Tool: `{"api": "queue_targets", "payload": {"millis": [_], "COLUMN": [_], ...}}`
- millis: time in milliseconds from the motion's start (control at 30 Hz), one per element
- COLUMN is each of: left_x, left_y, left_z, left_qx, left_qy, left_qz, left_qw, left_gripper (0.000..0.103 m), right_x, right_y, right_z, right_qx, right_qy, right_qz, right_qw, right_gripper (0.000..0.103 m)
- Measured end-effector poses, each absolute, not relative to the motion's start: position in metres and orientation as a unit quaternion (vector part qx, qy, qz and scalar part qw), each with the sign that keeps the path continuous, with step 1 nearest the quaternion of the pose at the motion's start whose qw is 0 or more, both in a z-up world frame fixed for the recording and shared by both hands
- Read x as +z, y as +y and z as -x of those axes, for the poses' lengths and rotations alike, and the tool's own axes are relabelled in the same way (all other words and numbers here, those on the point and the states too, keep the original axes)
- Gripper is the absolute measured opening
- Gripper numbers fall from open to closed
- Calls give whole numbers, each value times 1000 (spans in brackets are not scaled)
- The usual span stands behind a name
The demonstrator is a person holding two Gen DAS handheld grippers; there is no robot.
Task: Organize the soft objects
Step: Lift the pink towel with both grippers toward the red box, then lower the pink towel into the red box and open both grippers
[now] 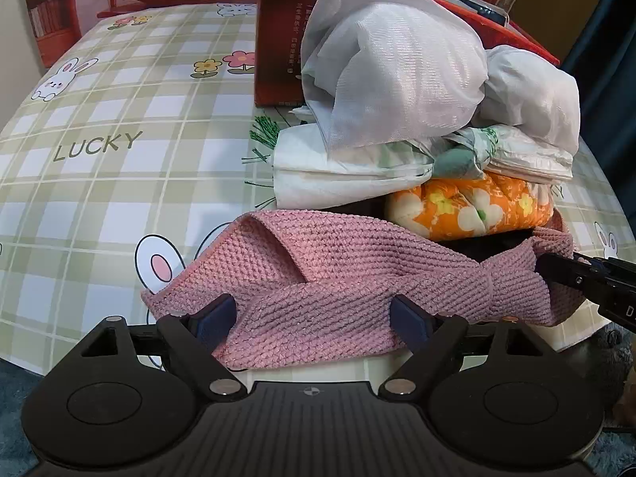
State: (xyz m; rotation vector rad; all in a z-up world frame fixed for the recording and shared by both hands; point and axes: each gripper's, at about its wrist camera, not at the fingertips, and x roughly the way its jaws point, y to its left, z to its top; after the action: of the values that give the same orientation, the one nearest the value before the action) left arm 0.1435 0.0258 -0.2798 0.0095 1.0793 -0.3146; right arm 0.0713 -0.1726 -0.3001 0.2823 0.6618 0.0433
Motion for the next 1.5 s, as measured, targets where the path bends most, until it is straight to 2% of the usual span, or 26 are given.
{"api": "queue_targets", "payload": {"millis": [100,133,167,200,233,300,467,967,1167,1500], "left_x": [-283,-282,-281,-280,-278,-276,-266,-190,-170,-128], "left_y": [22,21,20,18,17,13,26,42,40,20], "left_z": [-144,-144,-143,-143,-141,-140,-133,-84,-99,-178], "left_qx": [-151,-156,-166,-181,-195,-207,-212,-258,-268,-291], "left_qy": [508,503,496,489,487,479,448,195,179,173], "left_qz": [-15,-16,-15,-12,-9,-17,23,53,51,59], "left_qw": [848,850,852,853,852,853,868,945,945,939], "left_gripper": [87,82,70,63,46,43,23,20,20,20], "right_x": [-302,-303,-303,-303,-304,-305,-305,-232,-199,-145], "right_y": [-174,-175,-175,-175,-175,-176,-179,-177,-173,-198], "right_z": [-72,-72,-72,-73,-73,-73,-74,-54,-64,-137], "right_qx": [24,24,25,25,26,27,26,58,66,56], "right_qy": [325,326,327,327,327,328,328,208,177,134], "right_qz": [-144,-146,-147,-148,-148,-150,-158,-125,-87,-31], "right_qw": [934,934,933,933,933,932,931,968,978,989], "right_gripper": [14,15,15,15,15,15,14,11,11,10]}}
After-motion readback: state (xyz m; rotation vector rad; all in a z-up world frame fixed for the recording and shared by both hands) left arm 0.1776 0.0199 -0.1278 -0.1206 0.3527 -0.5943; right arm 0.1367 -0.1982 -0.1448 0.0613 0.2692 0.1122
